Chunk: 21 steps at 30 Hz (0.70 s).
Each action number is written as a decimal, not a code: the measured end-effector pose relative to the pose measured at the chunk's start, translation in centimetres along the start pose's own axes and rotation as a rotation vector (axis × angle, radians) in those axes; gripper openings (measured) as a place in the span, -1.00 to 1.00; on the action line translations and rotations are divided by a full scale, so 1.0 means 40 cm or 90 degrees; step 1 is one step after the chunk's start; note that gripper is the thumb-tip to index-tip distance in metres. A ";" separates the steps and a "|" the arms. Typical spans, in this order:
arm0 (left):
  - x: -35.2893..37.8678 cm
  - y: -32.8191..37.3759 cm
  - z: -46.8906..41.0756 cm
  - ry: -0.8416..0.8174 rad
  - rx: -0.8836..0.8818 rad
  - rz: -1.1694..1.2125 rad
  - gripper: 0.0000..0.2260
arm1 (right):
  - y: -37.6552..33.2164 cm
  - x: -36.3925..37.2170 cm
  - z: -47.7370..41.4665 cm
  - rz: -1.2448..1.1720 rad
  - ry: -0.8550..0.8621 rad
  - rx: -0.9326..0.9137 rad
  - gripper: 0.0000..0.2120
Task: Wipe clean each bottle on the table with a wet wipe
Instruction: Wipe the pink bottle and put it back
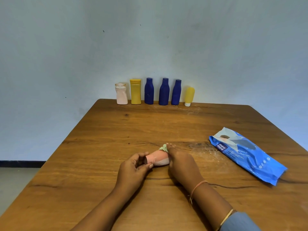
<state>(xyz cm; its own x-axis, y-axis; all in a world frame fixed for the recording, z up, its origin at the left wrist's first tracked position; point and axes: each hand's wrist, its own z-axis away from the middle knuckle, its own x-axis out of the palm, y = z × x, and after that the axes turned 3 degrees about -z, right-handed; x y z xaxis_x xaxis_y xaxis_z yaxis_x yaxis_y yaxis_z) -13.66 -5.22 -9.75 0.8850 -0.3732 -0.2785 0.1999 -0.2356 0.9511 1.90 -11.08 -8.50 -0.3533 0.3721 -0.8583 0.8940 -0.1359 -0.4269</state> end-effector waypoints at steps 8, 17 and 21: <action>0.000 0.000 -0.002 -0.008 0.002 -0.011 -0.70 | -0.062 0.057 0.028 0.033 0.030 -0.038 -0.48; -0.001 -0.008 -0.005 0.001 -0.006 -0.013 -0.68 | -0.013 0.037 0.027 0.109 0.027 -0.112 -0.49; 0.002 -0.010 -0.010 0.002 -0.015 -0.013 -0.67 | 0.013 0.013 0.016 0.044 -0.025 -0.015 -0.42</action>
<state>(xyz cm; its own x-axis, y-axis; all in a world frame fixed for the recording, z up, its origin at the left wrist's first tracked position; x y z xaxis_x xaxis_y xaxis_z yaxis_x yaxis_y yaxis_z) -13.51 -4.81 -10.10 0.8822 -0.3651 -0.2973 0.2279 -0.2213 0.9482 2.00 -11.52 -9.35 -0.3001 0.3261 -0.8964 0.9228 -0.1389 -0.3595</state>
